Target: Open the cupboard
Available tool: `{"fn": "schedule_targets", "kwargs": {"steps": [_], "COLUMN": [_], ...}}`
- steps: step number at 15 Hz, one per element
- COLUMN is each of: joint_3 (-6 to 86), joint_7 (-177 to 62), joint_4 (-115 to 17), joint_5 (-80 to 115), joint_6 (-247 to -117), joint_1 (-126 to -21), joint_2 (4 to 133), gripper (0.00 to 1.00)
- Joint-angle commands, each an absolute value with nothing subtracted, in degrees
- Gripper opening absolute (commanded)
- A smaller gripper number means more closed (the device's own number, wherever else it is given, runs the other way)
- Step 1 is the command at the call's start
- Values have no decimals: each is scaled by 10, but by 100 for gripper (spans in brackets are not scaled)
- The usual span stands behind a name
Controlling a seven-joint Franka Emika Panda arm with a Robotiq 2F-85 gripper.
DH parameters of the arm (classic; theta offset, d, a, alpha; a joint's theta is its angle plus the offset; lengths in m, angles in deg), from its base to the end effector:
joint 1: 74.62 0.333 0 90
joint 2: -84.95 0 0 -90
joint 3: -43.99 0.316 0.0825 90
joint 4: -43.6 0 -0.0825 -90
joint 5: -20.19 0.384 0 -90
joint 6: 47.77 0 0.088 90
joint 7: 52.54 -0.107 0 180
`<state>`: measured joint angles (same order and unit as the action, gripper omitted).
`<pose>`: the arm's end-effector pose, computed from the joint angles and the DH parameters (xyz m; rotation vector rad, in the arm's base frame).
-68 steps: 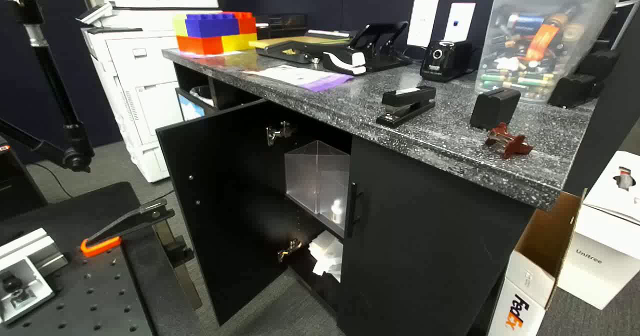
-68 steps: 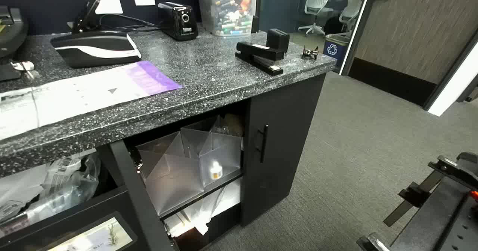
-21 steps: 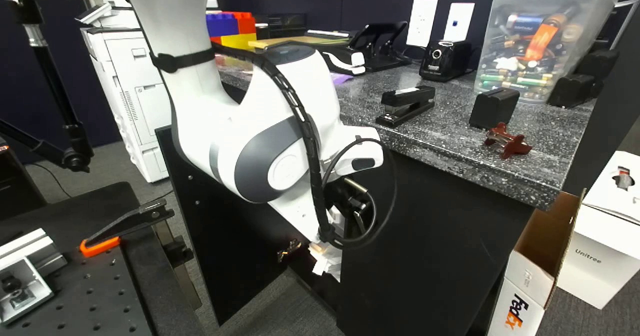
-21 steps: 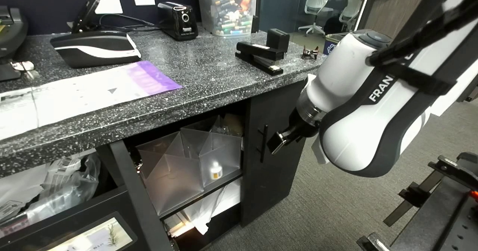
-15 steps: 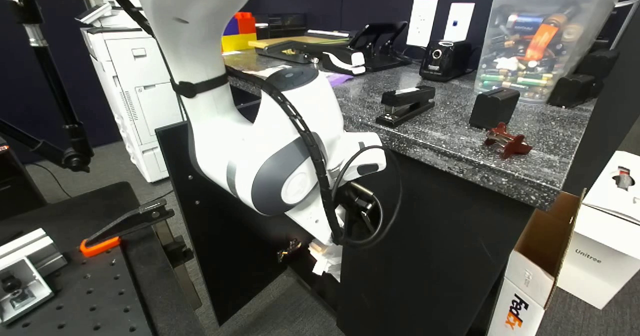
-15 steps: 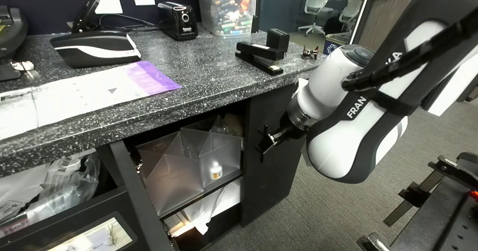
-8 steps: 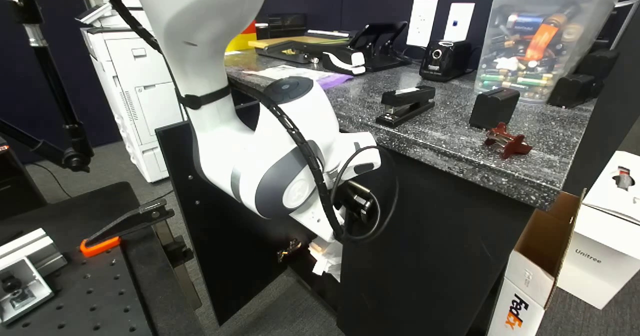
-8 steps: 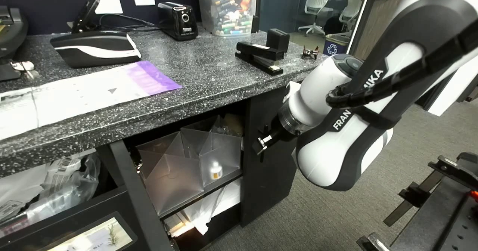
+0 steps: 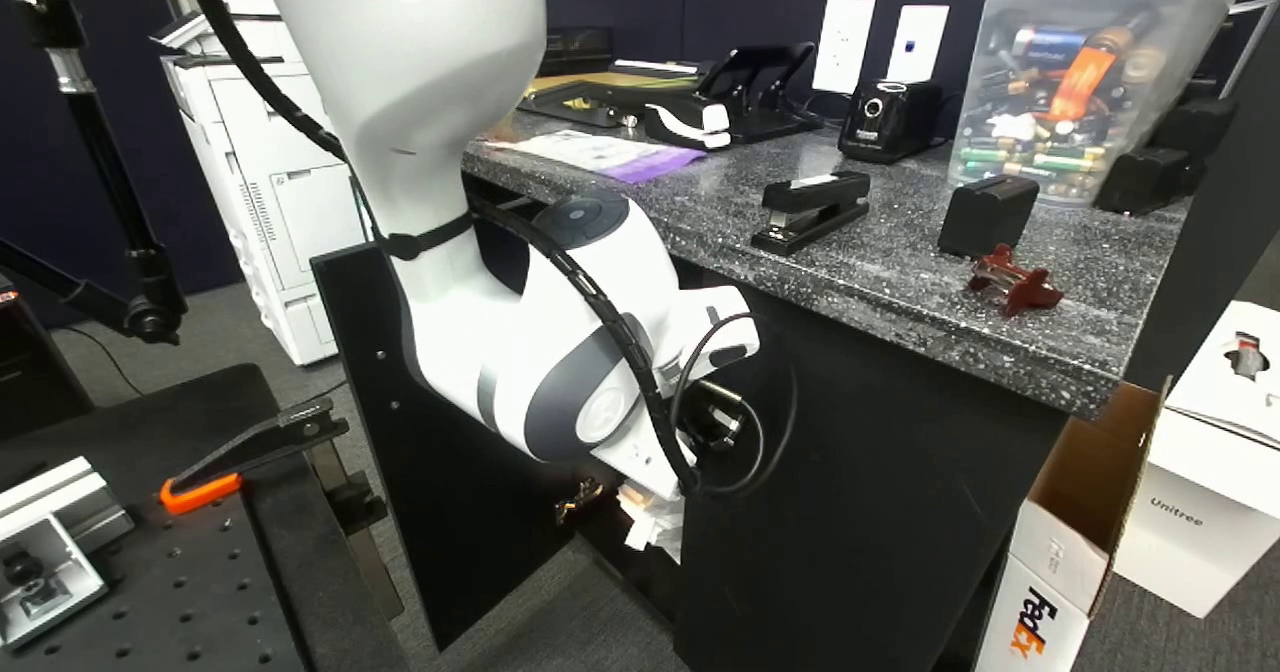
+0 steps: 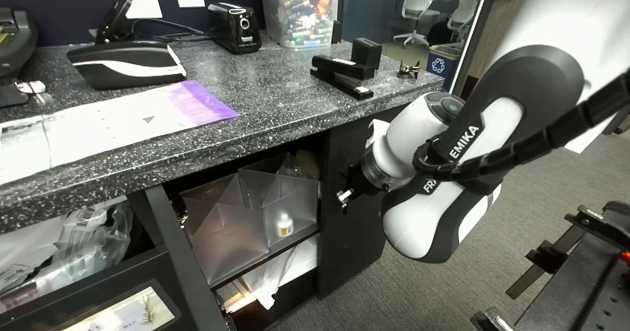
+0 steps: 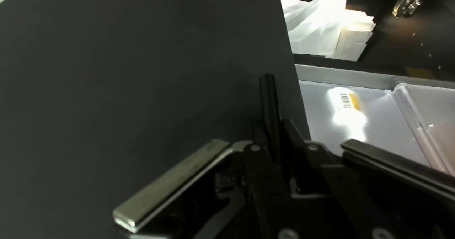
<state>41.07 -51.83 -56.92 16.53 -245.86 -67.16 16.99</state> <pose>0.6080 0.0579 -0.0339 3.0057 0.3045 0.7985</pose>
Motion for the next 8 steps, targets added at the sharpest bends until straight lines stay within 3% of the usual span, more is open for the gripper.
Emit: {"fn": "schedule_targets", "kwargs": {"steps": [1,8], "joint_3": [393,475], "joint_7": [-508,-510], "joint_4": [-556,-727], "joint_5": [188,165], "joint_6": [-2475,-2332], "joint_1": [-638,-716], "joint_2": [157,310], "gripper": [4,4]}}
